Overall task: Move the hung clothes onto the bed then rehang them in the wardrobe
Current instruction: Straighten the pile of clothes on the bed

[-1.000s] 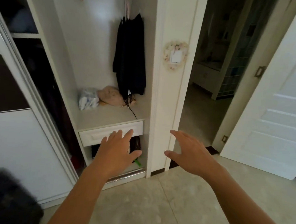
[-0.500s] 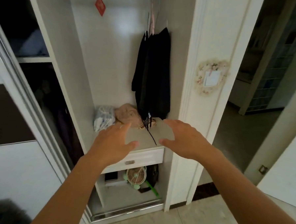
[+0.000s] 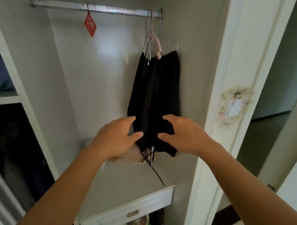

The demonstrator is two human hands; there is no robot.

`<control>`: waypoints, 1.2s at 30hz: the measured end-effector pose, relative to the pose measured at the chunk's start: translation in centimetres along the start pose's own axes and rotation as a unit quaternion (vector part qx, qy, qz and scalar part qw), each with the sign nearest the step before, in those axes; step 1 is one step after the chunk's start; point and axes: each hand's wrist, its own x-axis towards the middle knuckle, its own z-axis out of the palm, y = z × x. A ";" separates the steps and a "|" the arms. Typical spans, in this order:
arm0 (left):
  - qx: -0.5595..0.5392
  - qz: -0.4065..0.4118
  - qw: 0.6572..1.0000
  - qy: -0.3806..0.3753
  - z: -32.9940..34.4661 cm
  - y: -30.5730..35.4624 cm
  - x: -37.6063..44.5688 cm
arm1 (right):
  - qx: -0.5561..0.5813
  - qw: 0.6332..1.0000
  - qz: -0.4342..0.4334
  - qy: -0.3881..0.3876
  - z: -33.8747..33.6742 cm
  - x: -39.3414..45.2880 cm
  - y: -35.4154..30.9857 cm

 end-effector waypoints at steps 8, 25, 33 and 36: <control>0.004 0.034 0.998 0.055 -4.3 -1.5 13.3 | -0.006 0.996 -0.011 0.089 -4.7 12.2 -0.9; 0.015 0.035 0.993 0.112 -9.6 -2.7 30.6 | -0.096 0.973 -0.015 0.207 -10.7 32.0 -3.4; -0.006 0.041 0.993 0.109 -10.0 -4.6 33.6 | -0.155 0.972 0.042 0.174 -10.0 36.6 -3.9; -0.015 0.044 0.991 0.123 -10.4 -4.9 33.8 | -0.123 0.973 0.040 0.192 -9.8 37.0 -3.5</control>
